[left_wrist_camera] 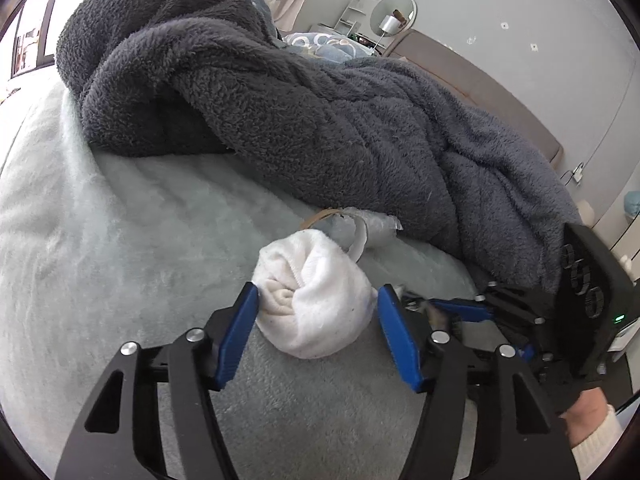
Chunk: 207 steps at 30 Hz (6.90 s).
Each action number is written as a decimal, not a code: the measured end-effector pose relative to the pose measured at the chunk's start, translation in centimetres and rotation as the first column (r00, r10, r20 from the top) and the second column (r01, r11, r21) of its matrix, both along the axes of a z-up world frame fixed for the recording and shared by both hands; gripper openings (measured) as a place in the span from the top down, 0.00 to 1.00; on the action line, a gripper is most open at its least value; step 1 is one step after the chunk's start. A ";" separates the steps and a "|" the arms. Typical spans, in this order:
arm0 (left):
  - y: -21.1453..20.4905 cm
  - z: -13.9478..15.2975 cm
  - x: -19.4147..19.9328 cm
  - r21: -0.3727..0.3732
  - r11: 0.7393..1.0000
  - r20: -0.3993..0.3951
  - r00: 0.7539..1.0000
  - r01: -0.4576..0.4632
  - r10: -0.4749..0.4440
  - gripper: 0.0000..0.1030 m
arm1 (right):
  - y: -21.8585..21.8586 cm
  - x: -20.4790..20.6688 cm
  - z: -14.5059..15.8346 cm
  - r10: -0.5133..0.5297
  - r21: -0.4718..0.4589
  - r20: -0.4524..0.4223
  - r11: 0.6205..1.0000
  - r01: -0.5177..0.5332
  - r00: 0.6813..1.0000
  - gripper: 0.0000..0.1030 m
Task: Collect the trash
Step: 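Grasp the white tissue wad with the left tool while the right tool grasps the black Face tissue pack, then carry the tissue wad and Face tissue pack over the teal bin, then open the left tool over the bin while the right tool opens too, then move both tools back over the bed toward the remaining tape roll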
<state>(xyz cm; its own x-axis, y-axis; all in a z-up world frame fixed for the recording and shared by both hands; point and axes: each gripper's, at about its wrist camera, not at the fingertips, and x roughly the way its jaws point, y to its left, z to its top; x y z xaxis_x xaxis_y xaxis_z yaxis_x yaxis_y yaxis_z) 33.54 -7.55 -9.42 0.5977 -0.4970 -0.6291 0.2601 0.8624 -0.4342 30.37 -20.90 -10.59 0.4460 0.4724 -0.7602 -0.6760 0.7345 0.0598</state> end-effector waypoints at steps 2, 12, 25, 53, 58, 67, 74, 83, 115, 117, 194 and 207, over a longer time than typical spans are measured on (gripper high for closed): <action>-0.5 0.0 0.0 0.026 1.000 0.006 1.000 0.006 -0.006 0.44 | -0.5 -0.2 0.4 -0.021 0.011 -0.003 1.000 0.021 1.000 0.45; -1.1 0.5 -1.0 0.080 0.996 0.044 0.998 0.035 -0.039 0.63 | -2.3 -1.7 0.8 -0.145 0.035 -0.041 0.989 0.146 0.989 0.45; -1.2 2.9 -6.0 0.180 0.983 0.148 0.987 0.039 -0.067 0.65 | -3.1 -6.9 3.1 -0.313 0.149 -0.062 0.936 0.319 0.948 0.45; 12.4 3.3 -14.7 0.230 0.955 0.130 0.979 -0.186 0.160 0.65 | 7.5 -13.0 5.3 -0.339 0.225 -0.037 0.914 0.338 0.940 0.45; 15.5 2.4 -15.0 0.249 0.942 0.095 0.974 -0.225 0.207 0.65 | 10.1 -12.9 5.5 -0.306 0.228 -0.030 0.925 0.305 0.951 0.45; 20.6 -0.5 -15.6 0.263 0.927 -0.009 0.960 -0.269 0.281 0.65 | 15.2 -12.7 5.8 -0.236 0.247 -0.031 0.940 0.236 0.971 0.45; 23.6 -2.7 -16.4 0.284 0.917 -0.071 0.948 -0.280 0.311 0.65 | 19.2 -13.0 5.7 -0.175 0.248 -0.030 0.952 0.177 0.984 0.45; 26.9 -6.6 -17.4 0.321 0.913 -0.216 0.920 -0.251 0.329 0.65 | 25.3 -13.7 5.1 -0.076 0.229 -0.032 0.970 0.082 0.997 0.45; 35.8 -7.5 -22.4 0.336 0.870 -0.219 0.868 -0.362 0.446 0.24 | 37.6 -12.0 -4.3 0.000 0.033 -0.192 0.999 0.006 0.981 0.45; 36.2 -6.8 -22.8 0.322 0.867 -0.191 0.871 -0.380 0.452 0.20 | 38.1 -11.8 -5.2 -0.003 0.020 -0.206 1.000 0.008 0.979 0.45; 17.5 10.3 -15.8 0.192 0.951 0.294 0.939 -0.241 0.179 0.06 | 12.0 -5.5 3.8 -0.376 0.148 0.070 0.920 0.363 0.924 0.21; 10.7 8.0 -10.3 0.176 0.982 0.267 0.964 -0.065 0.016 0.07 | 4.1 -3.0 2.7 -0.459 0.149 0.055 0.882 0.447 0.887 0.21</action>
